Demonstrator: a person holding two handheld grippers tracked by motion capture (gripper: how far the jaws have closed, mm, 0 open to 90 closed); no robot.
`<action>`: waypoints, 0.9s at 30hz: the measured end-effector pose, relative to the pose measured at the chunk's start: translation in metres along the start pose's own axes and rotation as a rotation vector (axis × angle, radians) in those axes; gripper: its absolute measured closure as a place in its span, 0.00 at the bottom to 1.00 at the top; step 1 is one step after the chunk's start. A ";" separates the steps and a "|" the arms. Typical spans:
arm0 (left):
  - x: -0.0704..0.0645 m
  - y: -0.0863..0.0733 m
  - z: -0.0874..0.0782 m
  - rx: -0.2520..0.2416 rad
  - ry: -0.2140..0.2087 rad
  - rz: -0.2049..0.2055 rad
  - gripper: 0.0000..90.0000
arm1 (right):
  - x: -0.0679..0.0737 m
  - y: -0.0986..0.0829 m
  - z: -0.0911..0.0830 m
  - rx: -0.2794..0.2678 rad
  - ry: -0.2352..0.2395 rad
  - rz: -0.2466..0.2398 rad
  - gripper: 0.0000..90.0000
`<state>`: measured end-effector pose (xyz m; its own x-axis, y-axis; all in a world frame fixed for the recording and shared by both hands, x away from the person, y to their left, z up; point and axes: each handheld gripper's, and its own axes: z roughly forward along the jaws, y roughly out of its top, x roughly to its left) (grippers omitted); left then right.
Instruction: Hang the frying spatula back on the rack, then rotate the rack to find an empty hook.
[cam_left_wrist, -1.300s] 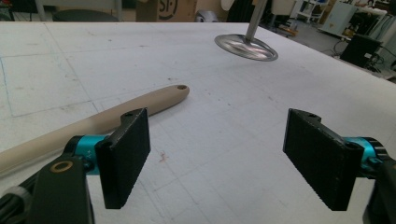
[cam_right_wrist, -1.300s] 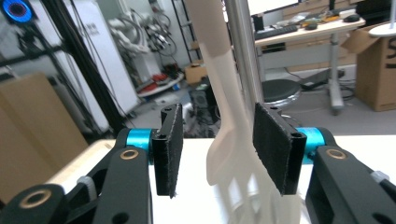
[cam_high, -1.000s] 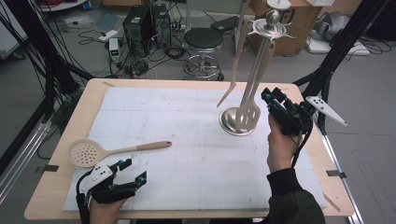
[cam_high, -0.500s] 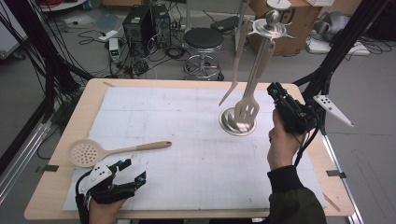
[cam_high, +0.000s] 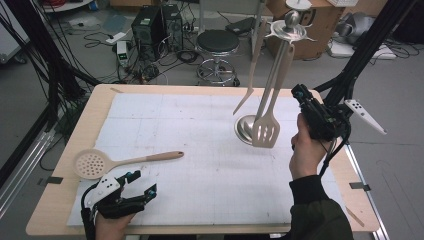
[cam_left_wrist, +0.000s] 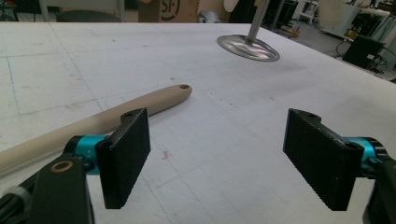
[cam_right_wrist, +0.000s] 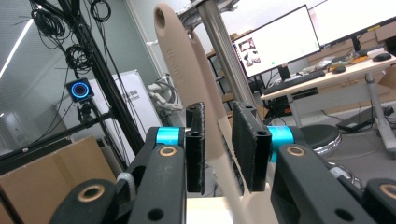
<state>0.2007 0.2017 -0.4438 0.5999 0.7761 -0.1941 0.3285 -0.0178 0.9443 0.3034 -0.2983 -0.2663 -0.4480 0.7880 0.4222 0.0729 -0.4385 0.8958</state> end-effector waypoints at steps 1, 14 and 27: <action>0.000 0.000 0.000 -0.001 0.000 -0.001 0.26 | 0.001 0.001 0.001 -0.003 0.001 0.009 0.82; 0.003 0.000 0.001 -0.002 -0.001 -0.007 0.26 | 0.003 0.023 0.017 -0.021 0.010 -0.015 0.99; 0.005 -0.001 0.003 0.003 -0.001 -0.016 0.26 | 0.005 0.037 0.036 -0.061 0.053 -0.004 1.00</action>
<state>0.2062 0.2037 -0.4467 0.5952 0.7757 -0.2099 0.3403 -0.0067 0.9403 0.3357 -0.2946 -0.2263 -0.4951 0.7665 0.4091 0.0175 -0.4620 0.8867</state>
